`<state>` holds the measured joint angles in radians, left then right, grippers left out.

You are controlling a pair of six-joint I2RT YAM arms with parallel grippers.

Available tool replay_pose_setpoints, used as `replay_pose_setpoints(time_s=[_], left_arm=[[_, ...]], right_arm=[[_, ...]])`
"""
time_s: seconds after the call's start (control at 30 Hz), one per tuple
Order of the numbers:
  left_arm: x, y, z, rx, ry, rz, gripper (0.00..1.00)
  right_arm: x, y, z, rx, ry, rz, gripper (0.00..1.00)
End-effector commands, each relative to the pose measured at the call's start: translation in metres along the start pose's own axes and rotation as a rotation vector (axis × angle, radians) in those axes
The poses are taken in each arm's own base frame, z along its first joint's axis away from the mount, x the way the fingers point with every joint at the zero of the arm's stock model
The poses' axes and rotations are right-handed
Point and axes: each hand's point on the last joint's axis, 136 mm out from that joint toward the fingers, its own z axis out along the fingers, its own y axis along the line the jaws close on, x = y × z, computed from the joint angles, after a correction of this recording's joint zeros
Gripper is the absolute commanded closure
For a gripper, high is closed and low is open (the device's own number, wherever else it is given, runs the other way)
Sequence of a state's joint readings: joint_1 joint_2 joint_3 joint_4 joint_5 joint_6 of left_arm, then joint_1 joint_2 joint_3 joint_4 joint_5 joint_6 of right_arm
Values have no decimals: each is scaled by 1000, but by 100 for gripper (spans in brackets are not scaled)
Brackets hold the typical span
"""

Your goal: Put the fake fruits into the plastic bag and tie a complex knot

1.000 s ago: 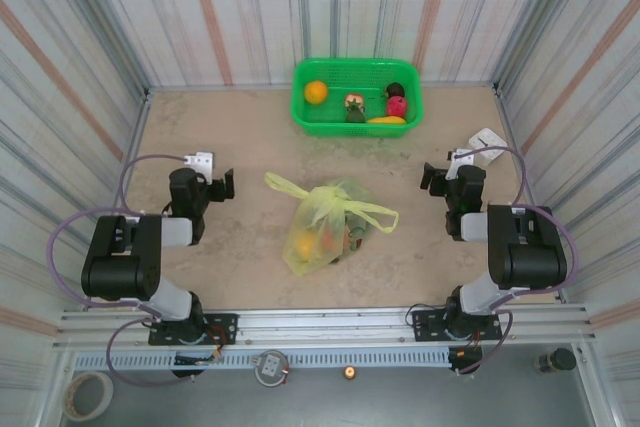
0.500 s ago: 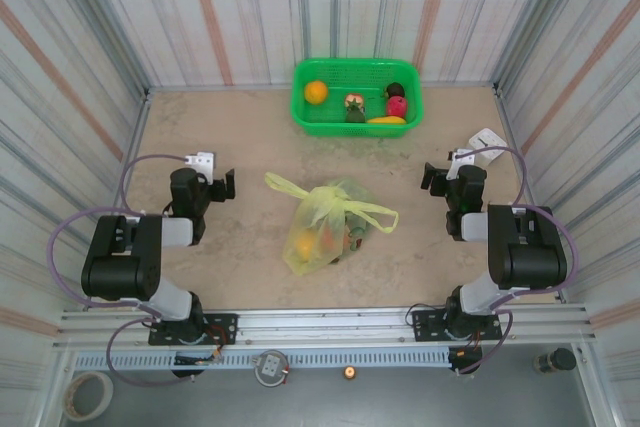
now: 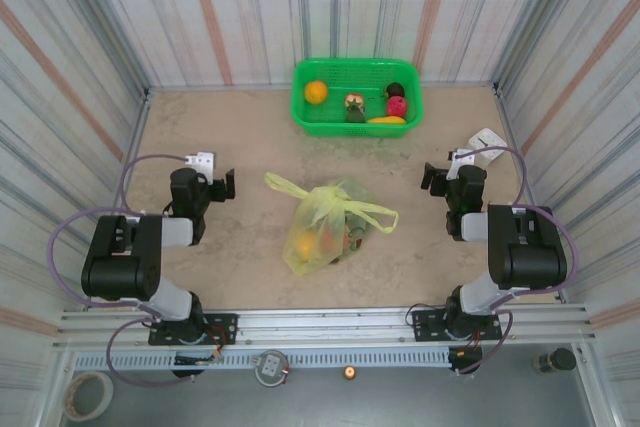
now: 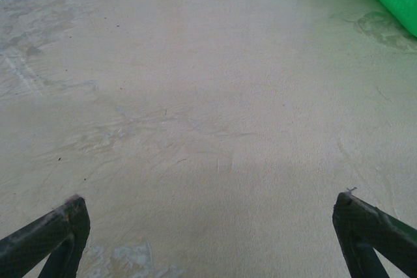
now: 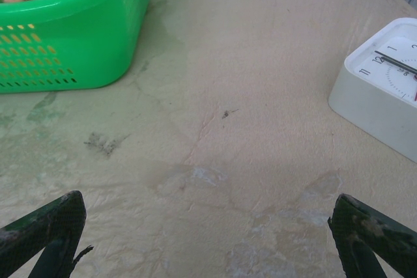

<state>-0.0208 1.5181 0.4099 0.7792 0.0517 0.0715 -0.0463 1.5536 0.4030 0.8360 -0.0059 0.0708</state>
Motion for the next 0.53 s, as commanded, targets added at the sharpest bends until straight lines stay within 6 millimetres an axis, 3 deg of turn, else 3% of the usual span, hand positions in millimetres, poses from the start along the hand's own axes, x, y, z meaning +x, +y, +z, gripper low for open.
replay_pose_setpoints(time_s=[0.0, 0.5], left_arm=[[-6, 3, -1, -15, -14, 5, 1], [-5, 3, -1, -10, -14, 7, 1]], right_arm=[[2, 0, -1, -9, 7, 16, 1], [2, 0, -1, -8, 7, 17, 1]])
